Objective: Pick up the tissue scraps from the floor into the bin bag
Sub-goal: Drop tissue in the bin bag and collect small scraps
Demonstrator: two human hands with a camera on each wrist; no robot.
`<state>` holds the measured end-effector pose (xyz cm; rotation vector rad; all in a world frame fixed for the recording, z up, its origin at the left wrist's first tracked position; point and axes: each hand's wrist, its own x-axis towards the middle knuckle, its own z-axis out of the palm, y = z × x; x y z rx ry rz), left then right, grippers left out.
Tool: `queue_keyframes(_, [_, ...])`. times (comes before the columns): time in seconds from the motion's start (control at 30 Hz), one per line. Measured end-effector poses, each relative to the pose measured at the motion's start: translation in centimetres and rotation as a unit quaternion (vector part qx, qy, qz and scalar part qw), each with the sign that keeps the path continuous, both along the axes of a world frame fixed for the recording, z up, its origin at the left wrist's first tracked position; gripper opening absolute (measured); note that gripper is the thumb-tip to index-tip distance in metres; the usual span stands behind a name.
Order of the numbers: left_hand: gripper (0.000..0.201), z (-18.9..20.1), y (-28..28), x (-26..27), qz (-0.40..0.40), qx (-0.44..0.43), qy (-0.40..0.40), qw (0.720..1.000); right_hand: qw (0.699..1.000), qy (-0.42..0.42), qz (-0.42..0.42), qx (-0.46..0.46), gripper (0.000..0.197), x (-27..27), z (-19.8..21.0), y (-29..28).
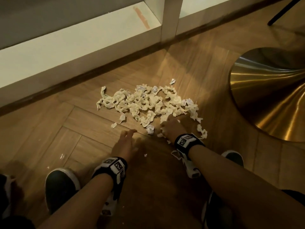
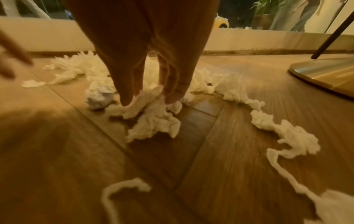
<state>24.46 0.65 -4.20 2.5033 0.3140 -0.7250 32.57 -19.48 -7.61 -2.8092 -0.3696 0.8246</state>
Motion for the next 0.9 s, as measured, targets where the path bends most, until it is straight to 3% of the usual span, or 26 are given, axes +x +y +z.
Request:
queue_keyframes(0.1, [0.058,-0.4,-1.3,2.9,-0.058,0.035,-0.074,0.995,1.0,0.009,-0.009,0.026,0.021,1.0,-0.8,-0.8])
queue_keyframes(0.23, [0.065,-1.7,-3.2,6.1,-0.124,0.072,-0.125,0.982,0.979,-0.01,-0.111,0.168,0.007,0.7,1.0,-2.0])
queue_keyframes(0.33, [0.048,-2.8,-3.9,7.1,-0.165,0.085,-0.092,0.978,0.947,-0.034,-0.201,0.247,0.005,0.2,3.6,-3.3])
queue_keyframes(0.43, [0.027,-3.4,-4.1,7.1,-0.156,0.058,-0.079,0.983,0.906,-0.024,-0.28,0.318,0.008,0.1,5.7,-4.3])
queue_keyframes(0.53, [0.015,-2.9,-4.4,7.0,-0.105,0.01,-0.048,0.993,0.894,-0.009,-0.303,0.33,0.008,0.0,6.6,-4.8])
queue_keyframes(0.63, [0.013,-1.4,-4.6,6.0,-0.001,-0.104,0.0,0.995,0.899,0.017,-0.3,0.318,0.014,-0.9,6.8,-4.1])
queue_keyframes(0.73, [0.012,0.5,-5.2,3.5,0.124,-0.207,0.02,0.97,0.917,0.035,-0.266,0.296,0.014,-3.1,8.1,-2.4])
queue_keyframes(0.8, [0.007,1.9,-5.8,1.2,0.195,-0.262,0.029,0.945,0.913,0.075,-0.251,0.314,0.008,-5.5,9.8,-1.2])
queue_keyframes(0.9, [0.018,4.2,-6.4,-3.3,0.262,-0.307,0.056,0.913,0.927,0.068,-0.224,0.293,0.007,-9.1,11.4,0.2])
